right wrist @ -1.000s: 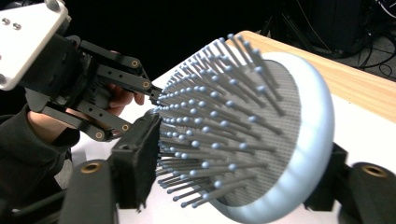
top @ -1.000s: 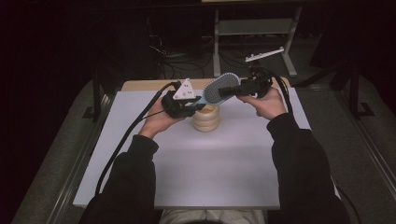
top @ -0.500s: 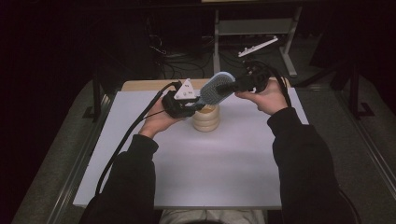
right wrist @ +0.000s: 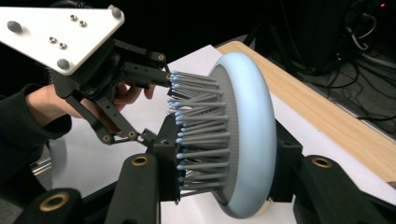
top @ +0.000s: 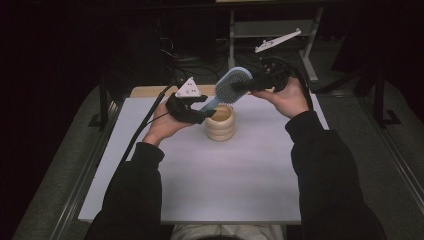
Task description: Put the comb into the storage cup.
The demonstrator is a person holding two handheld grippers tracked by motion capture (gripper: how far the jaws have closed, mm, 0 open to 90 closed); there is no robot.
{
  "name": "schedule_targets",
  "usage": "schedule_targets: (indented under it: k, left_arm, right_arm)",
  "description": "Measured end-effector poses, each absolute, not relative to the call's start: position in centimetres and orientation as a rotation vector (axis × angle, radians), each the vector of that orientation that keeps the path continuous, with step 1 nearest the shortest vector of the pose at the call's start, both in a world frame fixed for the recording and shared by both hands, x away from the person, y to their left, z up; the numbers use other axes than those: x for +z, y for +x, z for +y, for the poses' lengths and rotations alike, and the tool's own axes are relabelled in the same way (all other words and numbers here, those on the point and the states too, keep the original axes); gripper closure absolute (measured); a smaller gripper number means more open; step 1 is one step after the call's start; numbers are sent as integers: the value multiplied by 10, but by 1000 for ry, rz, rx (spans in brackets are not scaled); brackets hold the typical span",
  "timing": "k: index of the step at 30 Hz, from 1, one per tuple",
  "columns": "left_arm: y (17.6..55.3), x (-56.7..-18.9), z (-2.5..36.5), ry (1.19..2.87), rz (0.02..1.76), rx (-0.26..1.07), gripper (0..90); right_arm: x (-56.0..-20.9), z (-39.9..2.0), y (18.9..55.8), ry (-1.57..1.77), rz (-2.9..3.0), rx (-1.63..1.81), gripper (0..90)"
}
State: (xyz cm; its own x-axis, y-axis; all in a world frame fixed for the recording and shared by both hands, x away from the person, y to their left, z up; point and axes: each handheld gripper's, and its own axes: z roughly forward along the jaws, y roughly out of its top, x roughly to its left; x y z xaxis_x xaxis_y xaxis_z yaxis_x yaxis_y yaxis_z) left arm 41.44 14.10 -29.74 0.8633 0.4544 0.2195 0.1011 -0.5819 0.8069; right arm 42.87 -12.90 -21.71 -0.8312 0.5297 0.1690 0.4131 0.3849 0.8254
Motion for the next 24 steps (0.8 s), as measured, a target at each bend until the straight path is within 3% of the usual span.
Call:
schedule_targets:
  k: [9,16,24]
  left_arm:
    - [417,-289,158,2104,396,406,174]
    - [414,-289,172,2075,384,445,13]
    - [409,-289,199,2016,423,447,0]
  right_arm:
    - [-206,-133,427,854,2454,1446,557]
    - [-197,-136,428,864,2419,1444,555]
    - [-193,-144,429,884,2405,1410,554]
